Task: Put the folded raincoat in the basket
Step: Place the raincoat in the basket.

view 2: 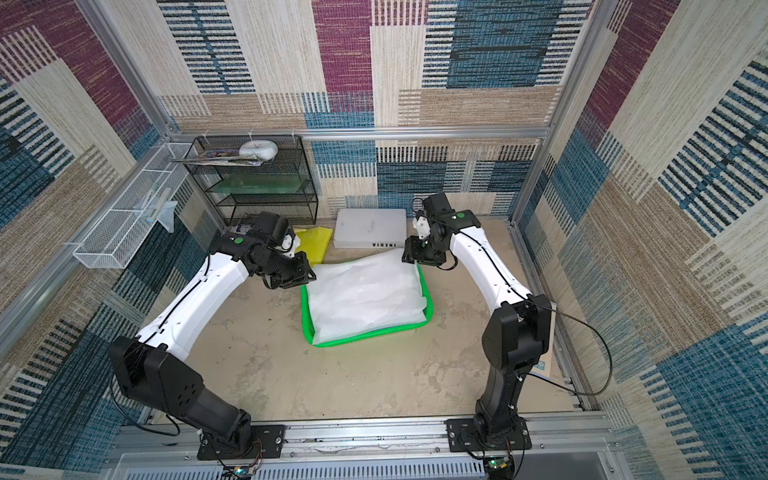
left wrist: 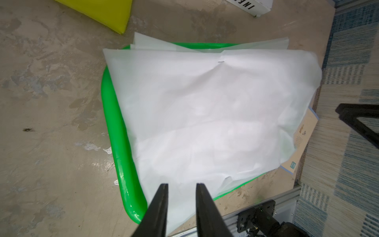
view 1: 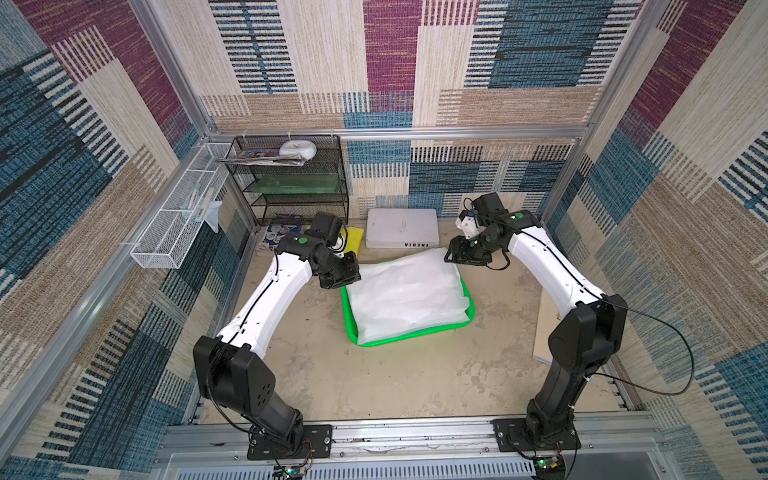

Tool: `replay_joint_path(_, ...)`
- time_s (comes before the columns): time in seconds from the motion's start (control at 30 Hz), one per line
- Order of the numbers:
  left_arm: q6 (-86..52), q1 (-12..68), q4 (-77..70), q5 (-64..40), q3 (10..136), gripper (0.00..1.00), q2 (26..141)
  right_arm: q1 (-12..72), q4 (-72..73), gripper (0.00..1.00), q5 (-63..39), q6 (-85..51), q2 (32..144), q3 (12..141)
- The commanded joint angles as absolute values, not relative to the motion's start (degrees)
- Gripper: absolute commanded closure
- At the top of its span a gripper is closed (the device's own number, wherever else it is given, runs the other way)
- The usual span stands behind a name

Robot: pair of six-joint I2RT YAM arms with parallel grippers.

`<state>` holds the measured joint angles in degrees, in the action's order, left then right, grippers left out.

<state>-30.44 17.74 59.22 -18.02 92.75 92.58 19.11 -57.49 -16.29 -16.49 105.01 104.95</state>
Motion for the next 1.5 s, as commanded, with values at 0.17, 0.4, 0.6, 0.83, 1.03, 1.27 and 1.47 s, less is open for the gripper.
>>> replay_joint_path(0.17,-30.7,21.2,57.2,-26.61,101.97,1.0,105.99,19.84,-44.2,0.72,-40.99,-25.13,115.82,106.5)
replay_joint_path(0.4,-32.37,21.53,50.97,-22.84,94.83,1.0,108.64,18.47,-36.82,0.77,-38.01,-26.73,120.32,101.75)
replay_joint_path(0.6,-34.08,20.74,44.17,-21.45,82.39,1.0,103.81,15.4,-36.41,0.79,-37.45,-26.95,123.51,100.13)
replay_joint_path(0.83,-32.65,20.48,46.54,-18.19,79.91,1.0,100.02,15.4,-38.92,0.8,-28.35,-25.93,120.17,99.22)
replay_joint_path(1.03,-31.21,21.61,48.43,-24.21,80.43,1.0,91.14,15.9,-37.52,0.79,-28.91,-24.11,105.16,90.71)
replay_joint_path(1.27,-31.28,26.45,47.64,-26.56,78.35,1.0,90.62,21.84,-33.39,0.8,-35.56,-25.82,98.77,79.79)
replay_joint_path(1.47,-32.18,26.54,44.68,-24.07,71.63,1.0,93.41,24.77,-35.7,0.82,-22.72,-24.94,101.14,75.24)
